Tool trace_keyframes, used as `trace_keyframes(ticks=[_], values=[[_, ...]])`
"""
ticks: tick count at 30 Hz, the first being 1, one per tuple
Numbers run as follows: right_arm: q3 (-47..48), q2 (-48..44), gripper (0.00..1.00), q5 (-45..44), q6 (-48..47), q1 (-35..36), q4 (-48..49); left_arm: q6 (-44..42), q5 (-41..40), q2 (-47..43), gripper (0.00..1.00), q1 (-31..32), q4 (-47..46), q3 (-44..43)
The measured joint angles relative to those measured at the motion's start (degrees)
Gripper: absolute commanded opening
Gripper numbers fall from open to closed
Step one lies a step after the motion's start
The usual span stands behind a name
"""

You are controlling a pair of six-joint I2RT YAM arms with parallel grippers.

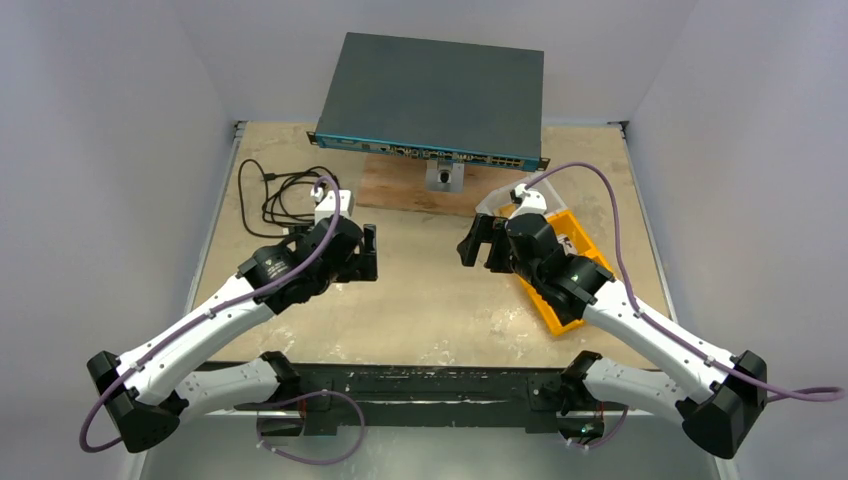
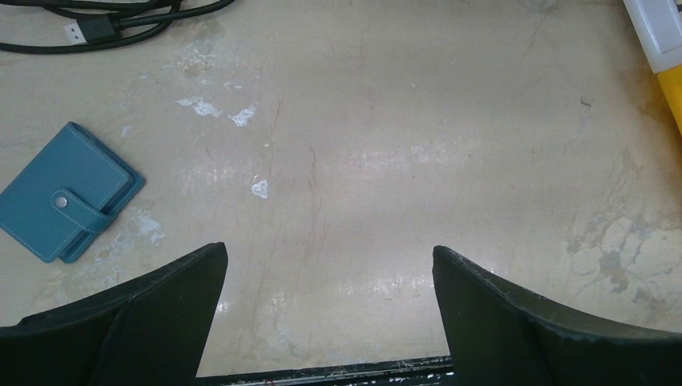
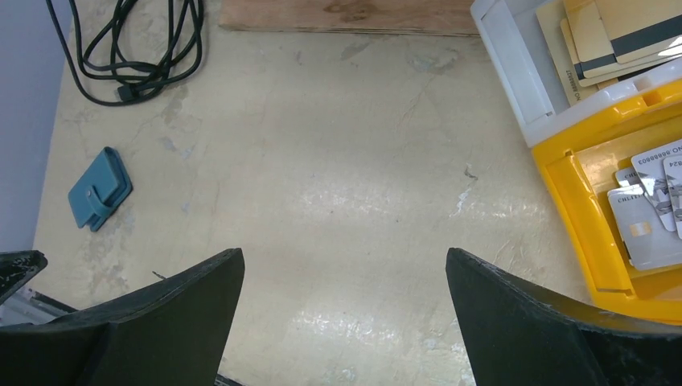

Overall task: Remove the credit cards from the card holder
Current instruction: Move the card holder to the center of the board.

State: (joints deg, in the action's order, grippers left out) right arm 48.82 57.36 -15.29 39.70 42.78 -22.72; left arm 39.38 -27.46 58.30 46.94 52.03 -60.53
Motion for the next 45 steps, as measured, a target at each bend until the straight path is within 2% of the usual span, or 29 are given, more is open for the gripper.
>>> trace_keyframes(ticks=[16, 22, 27, 30, 32, 39, 45], values=[[-0.1, 0.1, 0.99, 0.0, -0.1, 0.0, -0.1, 3.2, -5.7, 0.3, 1.00, -0.3, 3.0, 0.0], [-1.0, 0.1, 0.99, 0.2, -0.2, 0.0, 0.2, 5.9, -6.8, 3.1, 0.98, -4.0, 4.6, -0.1], [-2.4, 0.6, 0.99, 1.8, -0.3, 0.0, 0.9, 7.4, -5.8, 4.3, 0.91, -12.0, 4.3, -0.1], [-2.4, 1.7, 0.99, 2.8, -0.6, 0.0, 1.7, 8.2, -3.9, 4.8, 0.90, -18.1, 3.0, 0.6], [-2.4, 2.4, 0.99, 3.3, -0.9, 0.0, 2.2, 9.0, -2.3, 5.8, 0.90, -25.8, 1.8, 1.5], [-3.4, 2.8, 0.99, 5.2, -2.1, 0.0, 4.1, 12.1, 2.4, 12.9, 0.90, -42.5, -1.2, 5.4], [-4.0, 3.1, 0.99, 6.1, -3.1, 0.0, 5.0, 13.0, 5.9, 19.4, 0.74, -53.2, -4.4, 7.1]])
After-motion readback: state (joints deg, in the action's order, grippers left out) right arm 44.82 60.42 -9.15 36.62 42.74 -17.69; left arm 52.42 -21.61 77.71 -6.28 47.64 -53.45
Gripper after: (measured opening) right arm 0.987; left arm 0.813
